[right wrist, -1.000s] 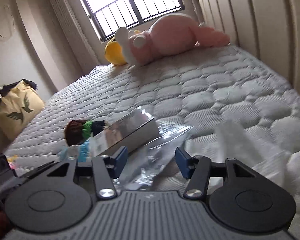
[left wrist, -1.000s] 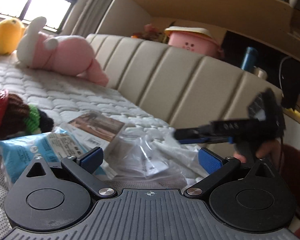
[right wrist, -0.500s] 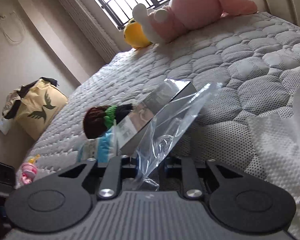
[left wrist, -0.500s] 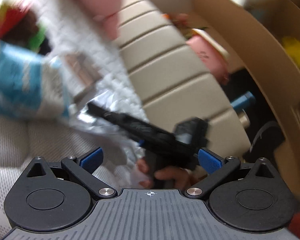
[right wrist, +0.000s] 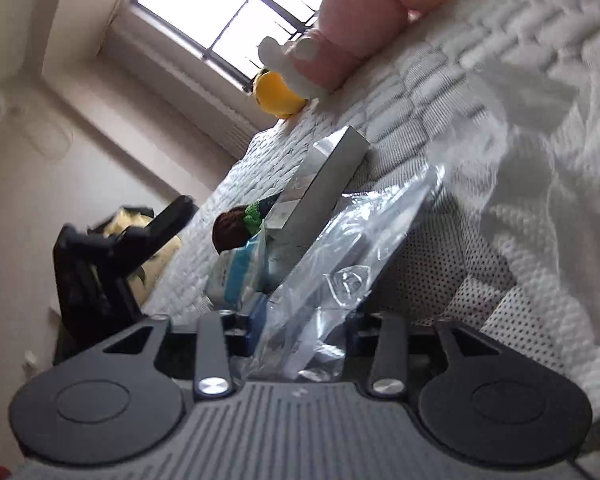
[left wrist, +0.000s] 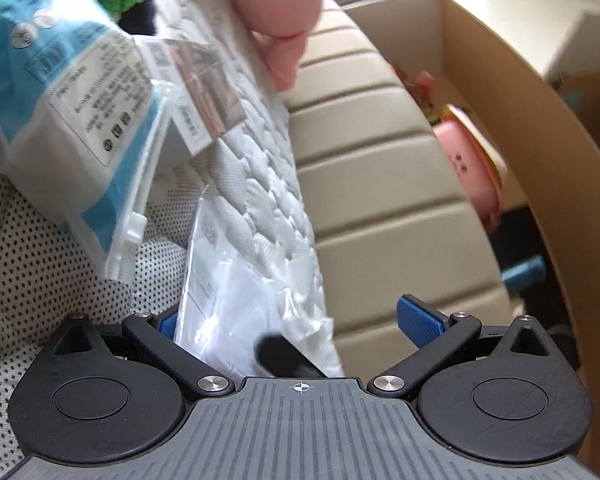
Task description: Organize objects
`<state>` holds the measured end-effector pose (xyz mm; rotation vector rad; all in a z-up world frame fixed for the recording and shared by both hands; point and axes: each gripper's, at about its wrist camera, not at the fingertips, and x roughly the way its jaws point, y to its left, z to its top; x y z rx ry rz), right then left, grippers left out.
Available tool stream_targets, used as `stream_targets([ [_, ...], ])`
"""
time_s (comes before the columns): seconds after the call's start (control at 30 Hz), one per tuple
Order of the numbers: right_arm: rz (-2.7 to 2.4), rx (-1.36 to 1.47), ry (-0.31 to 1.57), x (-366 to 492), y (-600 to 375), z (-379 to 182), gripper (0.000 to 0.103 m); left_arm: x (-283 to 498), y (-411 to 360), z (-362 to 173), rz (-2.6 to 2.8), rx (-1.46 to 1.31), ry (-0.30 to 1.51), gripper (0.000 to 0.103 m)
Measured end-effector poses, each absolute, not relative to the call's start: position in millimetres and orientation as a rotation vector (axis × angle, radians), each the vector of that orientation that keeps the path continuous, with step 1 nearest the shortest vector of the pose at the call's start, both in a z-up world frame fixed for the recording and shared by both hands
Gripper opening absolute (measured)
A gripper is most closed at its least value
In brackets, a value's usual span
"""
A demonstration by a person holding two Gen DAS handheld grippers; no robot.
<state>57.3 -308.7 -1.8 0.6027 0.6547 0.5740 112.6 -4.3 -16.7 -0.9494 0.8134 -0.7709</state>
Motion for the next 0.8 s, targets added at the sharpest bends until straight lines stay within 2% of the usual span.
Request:
stream_targets([
  [0.17,0.48,0.264,0.464,19.6,-329.4,52.8,0.071,101.1,-13.8,-5.4,-0.821,-0.787,0.784,0.103],
  [0.2,0.422,0.206,0.422,15.0,-333.5,59.1,0.081,100.4,-18.1,-4.6,-0.813,-0.754,0.804,0.103],
  [0.23,0.345,0.136,0.397,12.8,-335.7,65.0,0.083,98.3,-23.2,-3.5,-0.804,-0.716,0.808,0.103],
  [0.33,0.21,-0.033,0.404,21.4,-339.9,67.9,0.087,88.9,-38.1,0.6,-0.803,-0.643,0.792,0.103],
  [0.43,0.142,-0.044,0.481,44.3,-346.4,42.7,0.084,84.7,-46.7,0.2,-0.859,-0.689,0.774,0.103],
  [0.47,0.13,-0.035,0.515,54.9,-346.1,30.4,0.081,84.4,-48.9,-0.6,-0.873,-0.694,0.759,0.103],
  [0.53,0.139,-0.011,0.579,71.5,-345.4,10.6,0.068,83.1,-55.6,0.8,-0.857,-0.634,0.709,0.098],
  [0.57,0.166,0.016,0.598,75.1,-346.0,5.1,0.042,82.8,-59.0,1.4,-0.845,-0.587,0.687,0.088],
  [0.6,0.182,0.043,0.596,75.0,-348.2,4.9,0.033,84.3,-62.9,1.9,-0.837,-0.548,0.681,0.078],
  [0.63,0.188,0.065,0.582,74.0,-350.5,8.0,0.024,87.5,-66.3,0.8,-0.835,-0.526,0.694,0.063],
  [0.67,0.201,0.097,0.569,72.7,-354.2,13.2,0.003,91.4,-69.4,-2.1,-0.843,-0.523,0.71,0.059],
  [0.8,0.253,0.243,0.481,62.5,-373.2,41.0,0.004,103.8,-82.6,-9.6,-0.868,-0.492,0.724,0.054],
])
